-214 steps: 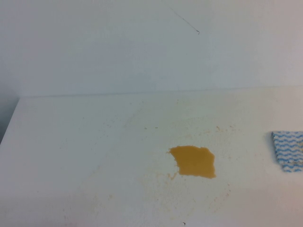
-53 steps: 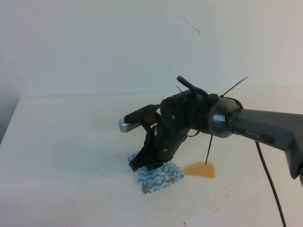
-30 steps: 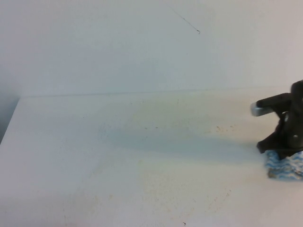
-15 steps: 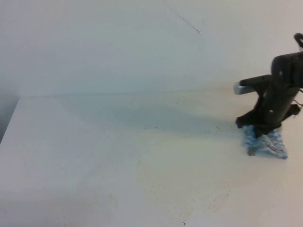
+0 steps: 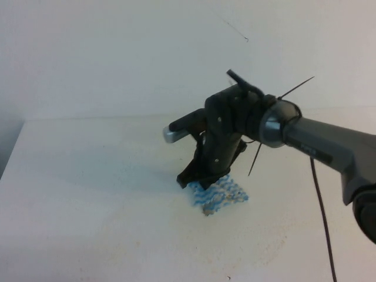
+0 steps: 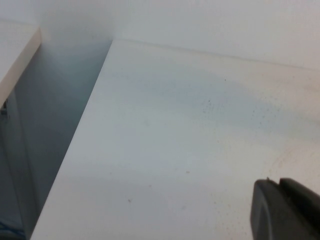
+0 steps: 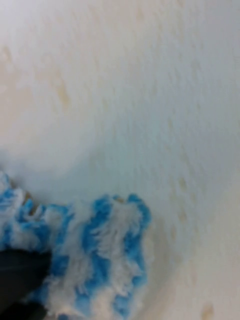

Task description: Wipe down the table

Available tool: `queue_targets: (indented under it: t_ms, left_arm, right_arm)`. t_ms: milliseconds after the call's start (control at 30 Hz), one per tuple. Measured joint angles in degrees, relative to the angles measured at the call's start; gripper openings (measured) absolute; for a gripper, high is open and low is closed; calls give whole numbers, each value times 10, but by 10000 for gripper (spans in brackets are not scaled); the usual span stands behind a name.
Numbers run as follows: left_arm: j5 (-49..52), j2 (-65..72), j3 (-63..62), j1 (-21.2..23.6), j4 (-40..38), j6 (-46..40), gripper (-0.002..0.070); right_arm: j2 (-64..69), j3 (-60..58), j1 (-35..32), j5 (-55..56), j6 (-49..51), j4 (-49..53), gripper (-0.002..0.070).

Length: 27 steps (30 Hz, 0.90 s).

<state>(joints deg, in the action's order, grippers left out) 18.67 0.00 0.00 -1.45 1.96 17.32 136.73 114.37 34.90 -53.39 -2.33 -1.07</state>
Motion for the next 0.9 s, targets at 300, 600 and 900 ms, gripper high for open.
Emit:
queue_targets:
  t_ms: [300,600,900]
  left_arm:
    - [0,0,0,0,0,1,-1]
    - [0,0,0,0,0,0,-1]
    - [0,0,0,0,0,0,-1]
  right_arm:
    - [-1,0,86,-106,-16,1,30]
    - [-54,-85,90,-89,-15,38,30]
    - [-181,-350,-7,71,10,43,30]
